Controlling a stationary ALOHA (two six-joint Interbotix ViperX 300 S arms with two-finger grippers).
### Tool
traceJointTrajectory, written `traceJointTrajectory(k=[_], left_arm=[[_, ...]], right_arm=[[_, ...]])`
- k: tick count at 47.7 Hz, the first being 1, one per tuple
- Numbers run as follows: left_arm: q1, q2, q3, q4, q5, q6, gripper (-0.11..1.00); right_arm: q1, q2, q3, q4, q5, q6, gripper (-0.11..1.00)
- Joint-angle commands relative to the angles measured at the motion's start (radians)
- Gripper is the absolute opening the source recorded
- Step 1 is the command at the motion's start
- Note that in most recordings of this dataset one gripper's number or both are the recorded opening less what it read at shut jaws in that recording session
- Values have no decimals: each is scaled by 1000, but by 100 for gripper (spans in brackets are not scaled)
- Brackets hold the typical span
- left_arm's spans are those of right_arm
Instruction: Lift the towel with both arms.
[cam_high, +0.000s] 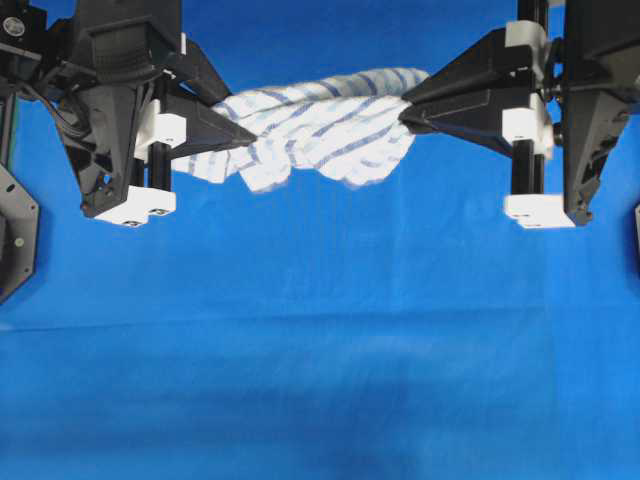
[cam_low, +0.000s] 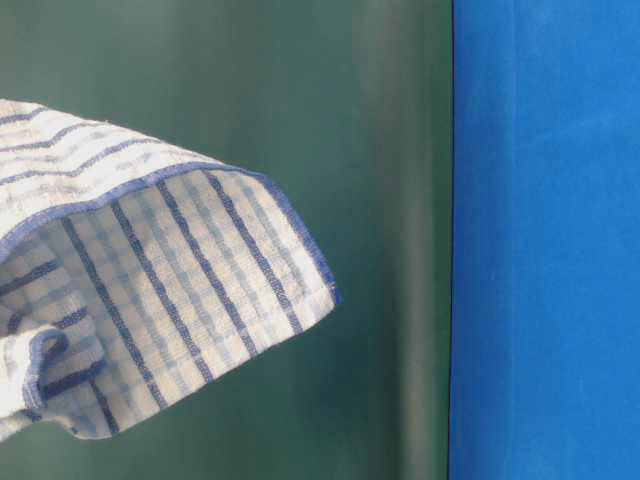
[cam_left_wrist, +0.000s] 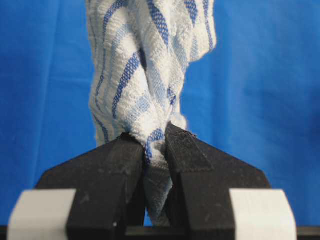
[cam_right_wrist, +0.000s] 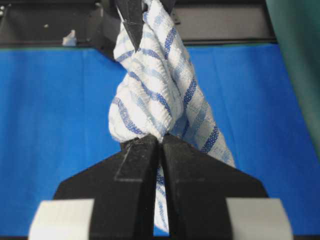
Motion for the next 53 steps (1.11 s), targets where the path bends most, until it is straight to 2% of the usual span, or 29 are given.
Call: traceJointTrajectory(k=[1, 6, 12, 14, 16, 18, 23, 28, 35, 48, 53], left_arm=[[0, -12, -15, 2, -15, 15, 9], [0, -18, -5, 2, -38, 28, 36], [0, -32, 11, 0, -51, 35, 75], [0, -34, 15, 0, -52, 34, 84], [0, -37, 20, 2, -52, 34, 90], [0, -38, 25, 2, -52, 31, 92], [0, -38, 38, 0, -52, 25, 91], [-3, -34, 60, -3, -52, 21, 91], [-6, -28, 149, -3, -89, 20, 91], [-49, -6, 399, -8, -360, 17, 91], [-66, 17, 466, -8, -462, 17, 91]], right_arm=[[0, -8, -18, -3, 0, -3, 4], [0, -8, -12, -5, 5, 6, 7], [-2, -8, -2, -8, 5, 8, 44], [-2, -8, 2, -11, 5, 8, 57], [-2, -8, 5, -15, 5, 9, 65], [-6, -8, 6, -20, 5, 15, 69], [-6, -8, 12, -21, 11, 17, 65], [-8, -8, 35, -17, 12, 20, 66], [-6, 0, 107, -15, 9, 41, 66], [20, 43, 275, -9, -89, 106, 66], [28, 80, 334, -8, -135, 129, 66]])
